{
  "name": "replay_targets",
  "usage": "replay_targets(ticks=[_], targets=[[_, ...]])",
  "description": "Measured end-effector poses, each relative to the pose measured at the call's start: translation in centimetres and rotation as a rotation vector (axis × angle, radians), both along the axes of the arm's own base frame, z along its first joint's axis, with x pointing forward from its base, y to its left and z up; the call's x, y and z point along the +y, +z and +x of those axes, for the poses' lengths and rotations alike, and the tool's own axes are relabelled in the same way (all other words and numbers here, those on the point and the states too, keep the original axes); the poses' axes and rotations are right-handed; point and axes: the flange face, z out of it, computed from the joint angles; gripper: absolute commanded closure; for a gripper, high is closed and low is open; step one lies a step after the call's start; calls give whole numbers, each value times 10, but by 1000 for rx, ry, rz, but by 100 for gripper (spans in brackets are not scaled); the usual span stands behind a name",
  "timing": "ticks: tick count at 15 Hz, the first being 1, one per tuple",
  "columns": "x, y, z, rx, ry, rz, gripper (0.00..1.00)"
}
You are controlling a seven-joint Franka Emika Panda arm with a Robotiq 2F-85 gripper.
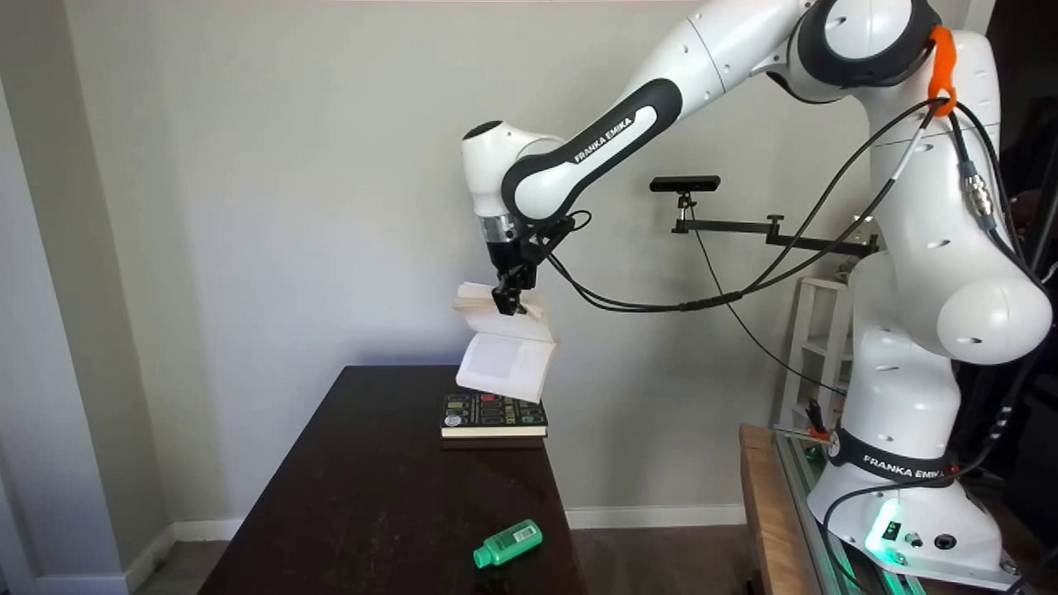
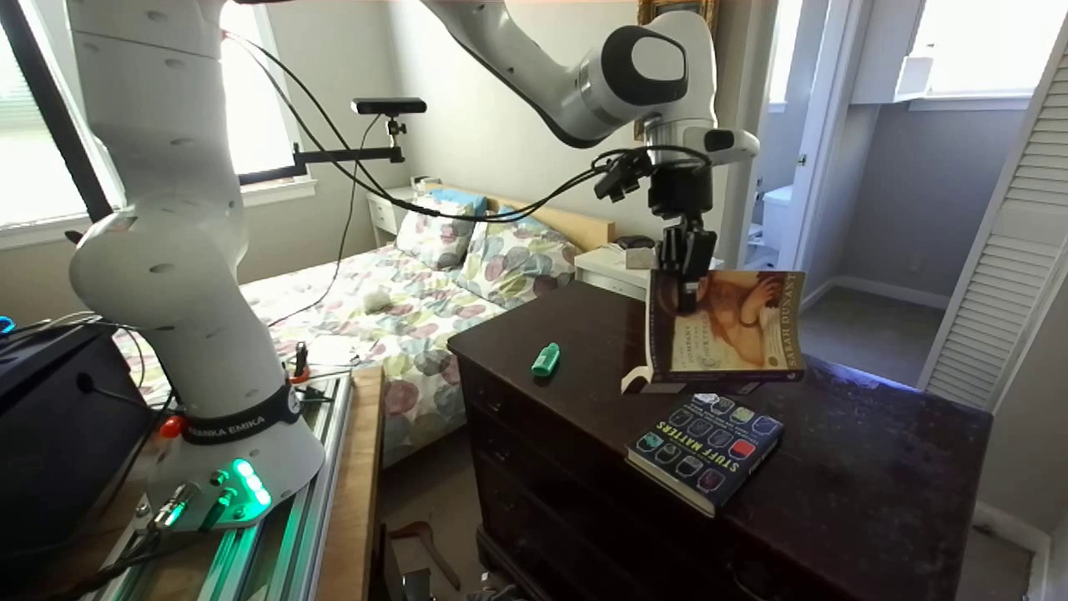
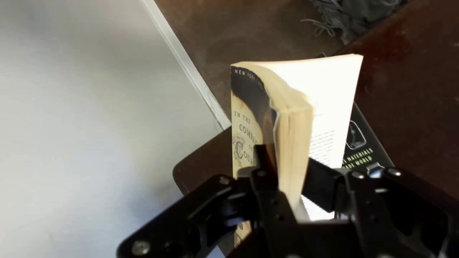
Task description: Turn the book on top upside down.
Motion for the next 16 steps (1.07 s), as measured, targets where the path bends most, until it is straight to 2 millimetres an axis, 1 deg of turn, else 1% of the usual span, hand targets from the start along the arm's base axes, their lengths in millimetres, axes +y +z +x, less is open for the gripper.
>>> replay_targets(ticks=[2, 4, 9, 12, 16], targets=[[-4, -5, -4, 75, 5, -69, 95], [-4, -14, -3, 137, 24, -137, 95], [5, -42, 12, 207, 142, -311, 95], [18, -60, 22, 225, 227, -397, 95], [47, -77, 27, 233, 342, -470, 95]])
